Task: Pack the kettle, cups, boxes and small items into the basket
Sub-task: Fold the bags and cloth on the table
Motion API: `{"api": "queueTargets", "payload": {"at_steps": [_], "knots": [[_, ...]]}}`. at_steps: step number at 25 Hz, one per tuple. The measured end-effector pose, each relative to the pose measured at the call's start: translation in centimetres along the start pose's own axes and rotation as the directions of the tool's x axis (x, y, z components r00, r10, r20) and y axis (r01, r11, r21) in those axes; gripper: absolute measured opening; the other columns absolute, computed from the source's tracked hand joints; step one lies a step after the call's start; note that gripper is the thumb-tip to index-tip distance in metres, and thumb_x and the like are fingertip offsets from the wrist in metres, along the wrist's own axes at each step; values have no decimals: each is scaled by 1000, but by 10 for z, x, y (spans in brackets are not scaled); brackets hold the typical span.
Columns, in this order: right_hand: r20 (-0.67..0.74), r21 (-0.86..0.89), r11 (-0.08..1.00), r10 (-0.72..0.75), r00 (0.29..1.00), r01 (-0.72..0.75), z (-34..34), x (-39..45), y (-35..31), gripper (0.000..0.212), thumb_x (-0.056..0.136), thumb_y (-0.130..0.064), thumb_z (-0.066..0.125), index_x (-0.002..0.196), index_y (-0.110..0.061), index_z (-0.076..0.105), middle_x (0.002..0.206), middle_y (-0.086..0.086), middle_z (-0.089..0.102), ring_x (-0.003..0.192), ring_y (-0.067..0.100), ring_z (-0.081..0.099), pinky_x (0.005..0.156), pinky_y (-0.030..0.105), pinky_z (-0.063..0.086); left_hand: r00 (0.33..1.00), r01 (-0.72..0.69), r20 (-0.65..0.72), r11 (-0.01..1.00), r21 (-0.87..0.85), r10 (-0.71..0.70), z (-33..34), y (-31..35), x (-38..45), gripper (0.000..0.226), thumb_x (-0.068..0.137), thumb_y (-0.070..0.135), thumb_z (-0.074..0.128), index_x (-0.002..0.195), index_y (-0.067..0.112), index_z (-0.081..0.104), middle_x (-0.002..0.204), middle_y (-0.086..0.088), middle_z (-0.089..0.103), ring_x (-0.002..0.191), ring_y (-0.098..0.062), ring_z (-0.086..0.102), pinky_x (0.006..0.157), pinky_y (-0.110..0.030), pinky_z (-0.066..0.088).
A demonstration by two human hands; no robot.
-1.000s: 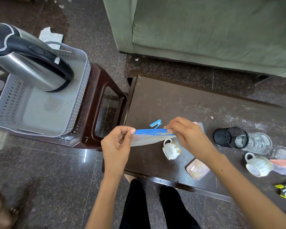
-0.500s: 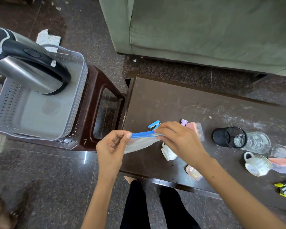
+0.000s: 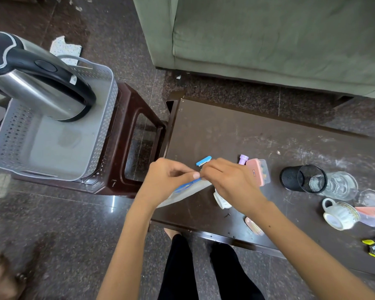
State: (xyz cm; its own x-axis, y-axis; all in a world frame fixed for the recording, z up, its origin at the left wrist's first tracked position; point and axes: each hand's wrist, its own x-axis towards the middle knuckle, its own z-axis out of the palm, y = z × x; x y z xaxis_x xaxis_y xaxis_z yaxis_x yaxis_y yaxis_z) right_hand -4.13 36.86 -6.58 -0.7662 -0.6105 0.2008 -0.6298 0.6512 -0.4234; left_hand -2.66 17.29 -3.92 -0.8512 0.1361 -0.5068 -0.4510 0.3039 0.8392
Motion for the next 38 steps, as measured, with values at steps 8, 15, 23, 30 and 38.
{"api": "queueTargets", "payload": {"at_steps": [8,15,23,30,38], "knots": [[-265,15,997,-63,962,69,1,-5,-1,19,87,-3,60,77,-12,73,74,-1,72,66,16,68,54,25,51,993,115,64,968,-225,-103,5,3,3,19,79,4,71,97,-3,72,92,-18,73,84,-18,69,69,-21,56],[-309,-27,999,-51,950,45,-1,-2,1,15,83,-2,66,73,-11,72,69,0,70,57,18,65,52,17,40,993,78,-46,918,-390,-104,19,-2,0,16,81,0,68,96,-5,71,86,-21,73,76,-19,71,71,-25,58],[73,677,592,536,841,-436,4,2,-15,16,83,-4,67,95,-14,74,91,-1,72,81,10,69,73,29,58,956,73,-179,783,-618,-230,42,-6,0,16,82,8,69,95,-2,70,79,-13,74,77,-19,72,69,-24,57],[344,807,100,721,601,-582,3,-1,-22,31,71,-4,79,100,-1,68,87,8,75,82,16,73,74,20,57,938,125,-183,780,-613,-294,44,-6,0,12,81,4,70,92,-1,72,80,-16,73,77,-23,73,68,-24,58],[321,822,50,782,534,-567,6,-5,-23,23,79,1,70,102,3,69,91,11,74,82,13,72,71,15,55,930,131,-205,798,-588,-303,49,-4,3,9,81,1,68,87,-4,72,77,-19,73,73,-23,72,65,-23,56]]}}
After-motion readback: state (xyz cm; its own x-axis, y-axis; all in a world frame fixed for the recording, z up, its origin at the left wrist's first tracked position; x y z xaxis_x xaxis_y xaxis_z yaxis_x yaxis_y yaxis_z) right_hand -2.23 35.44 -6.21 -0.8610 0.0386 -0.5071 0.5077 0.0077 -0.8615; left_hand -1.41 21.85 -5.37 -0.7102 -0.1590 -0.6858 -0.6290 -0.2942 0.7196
